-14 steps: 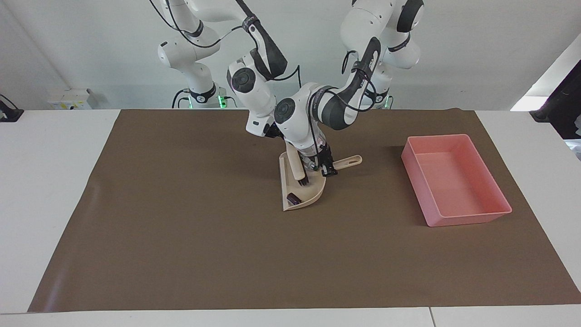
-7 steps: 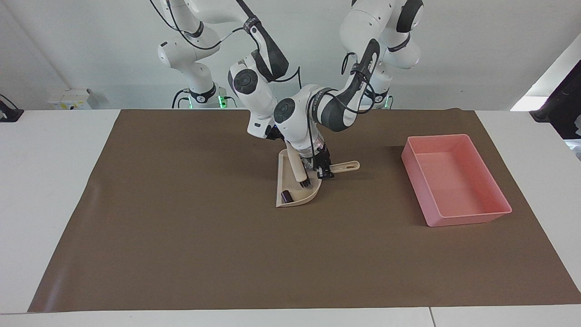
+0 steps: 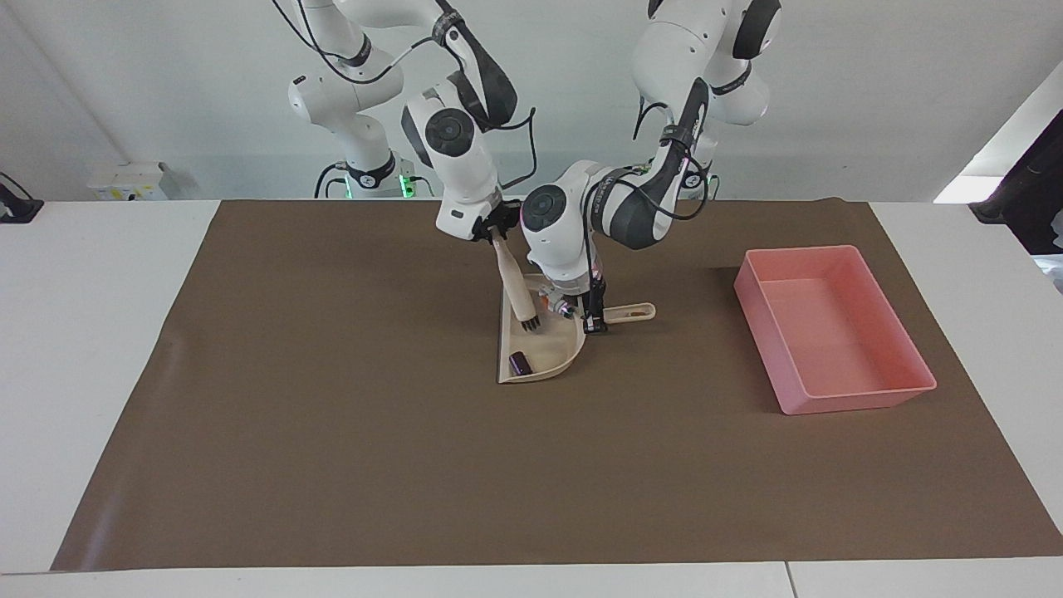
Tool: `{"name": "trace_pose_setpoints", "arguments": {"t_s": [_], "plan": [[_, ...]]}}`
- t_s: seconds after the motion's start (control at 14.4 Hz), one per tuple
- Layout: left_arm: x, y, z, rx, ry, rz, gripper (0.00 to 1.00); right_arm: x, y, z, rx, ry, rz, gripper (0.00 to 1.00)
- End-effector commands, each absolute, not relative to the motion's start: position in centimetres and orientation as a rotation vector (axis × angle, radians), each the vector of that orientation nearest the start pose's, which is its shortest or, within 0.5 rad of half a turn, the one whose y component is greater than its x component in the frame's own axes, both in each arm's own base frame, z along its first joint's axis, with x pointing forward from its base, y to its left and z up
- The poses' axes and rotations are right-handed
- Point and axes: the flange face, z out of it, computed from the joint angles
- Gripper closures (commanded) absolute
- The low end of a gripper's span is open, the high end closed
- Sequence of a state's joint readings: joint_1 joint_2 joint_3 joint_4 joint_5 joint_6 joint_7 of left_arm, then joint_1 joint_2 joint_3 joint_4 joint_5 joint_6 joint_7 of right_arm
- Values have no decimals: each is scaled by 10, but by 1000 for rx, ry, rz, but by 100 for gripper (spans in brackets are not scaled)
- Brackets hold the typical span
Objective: Clean e-waste and dump in bin
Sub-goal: 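Sweep the parts into the dustpan with the right gripper's brush, then carry the dustpan to the pink bin while the right gripper withdraws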
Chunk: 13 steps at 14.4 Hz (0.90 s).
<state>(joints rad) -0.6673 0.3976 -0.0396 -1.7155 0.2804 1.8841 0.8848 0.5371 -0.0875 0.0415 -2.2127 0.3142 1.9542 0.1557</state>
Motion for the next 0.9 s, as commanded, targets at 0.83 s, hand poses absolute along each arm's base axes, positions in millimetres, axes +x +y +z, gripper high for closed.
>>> {"name": "trace_pose_setpoints", "arguments": {"t_s": [0.83], "plan": [[532,-213,477,-1980,2330,98,100,478,0,444,-3241,-84,183,100]]}}
